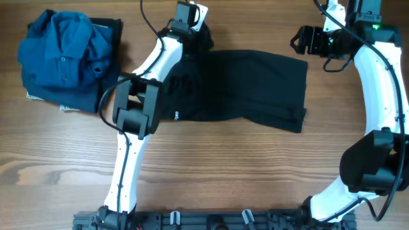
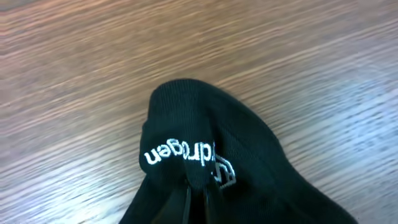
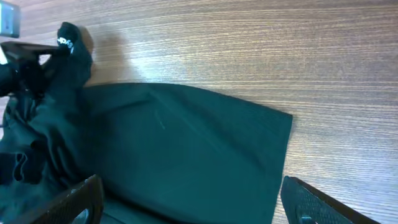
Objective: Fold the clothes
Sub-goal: 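Grasp the t-shirt's right end with the right gripper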
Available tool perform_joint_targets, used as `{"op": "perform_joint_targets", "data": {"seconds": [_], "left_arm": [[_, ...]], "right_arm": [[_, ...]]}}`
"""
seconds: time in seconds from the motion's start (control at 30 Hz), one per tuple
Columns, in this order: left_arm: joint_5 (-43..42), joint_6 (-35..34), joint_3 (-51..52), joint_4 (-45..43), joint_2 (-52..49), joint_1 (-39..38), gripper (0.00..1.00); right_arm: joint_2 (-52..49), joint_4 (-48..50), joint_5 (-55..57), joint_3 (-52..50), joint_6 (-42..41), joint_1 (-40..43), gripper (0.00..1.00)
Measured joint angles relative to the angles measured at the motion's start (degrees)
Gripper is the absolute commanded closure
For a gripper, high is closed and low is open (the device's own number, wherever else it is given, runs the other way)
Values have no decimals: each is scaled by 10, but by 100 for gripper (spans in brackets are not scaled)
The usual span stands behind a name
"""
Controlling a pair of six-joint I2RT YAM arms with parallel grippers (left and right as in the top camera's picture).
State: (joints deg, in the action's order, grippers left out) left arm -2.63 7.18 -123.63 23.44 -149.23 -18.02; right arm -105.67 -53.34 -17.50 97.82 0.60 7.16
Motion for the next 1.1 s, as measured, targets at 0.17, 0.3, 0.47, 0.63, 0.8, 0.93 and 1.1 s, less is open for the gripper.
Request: {"op": "perform_joint_targets", "data": {"seconds": [0.17,0.3,0.47,0.63,0.8,0.93,1.1], "left_arm": [[9,-6,-33,36,2,15,96],[13,-9,-35,57,28,20,96],[13,-14,-38,80,77,18,96],[18,-37,-49,97,104,17,96],[20,-50,-49,105,105,17,96],[19,-52,-49,105,105,17,96],[20,-54,-49,105,105,17,96]], "right_arm": [[0,7,0,0,0,0,9],[0,25,0,-1,0,0,10],[-23,64,0,-1,3,0,20],[-104,86,16,-1,4,0,20],[-171,89,47,-3,4,0,20],[-195,98,62,-4,4,0,21],[-219,104,82,-4,3,0,30]]}}
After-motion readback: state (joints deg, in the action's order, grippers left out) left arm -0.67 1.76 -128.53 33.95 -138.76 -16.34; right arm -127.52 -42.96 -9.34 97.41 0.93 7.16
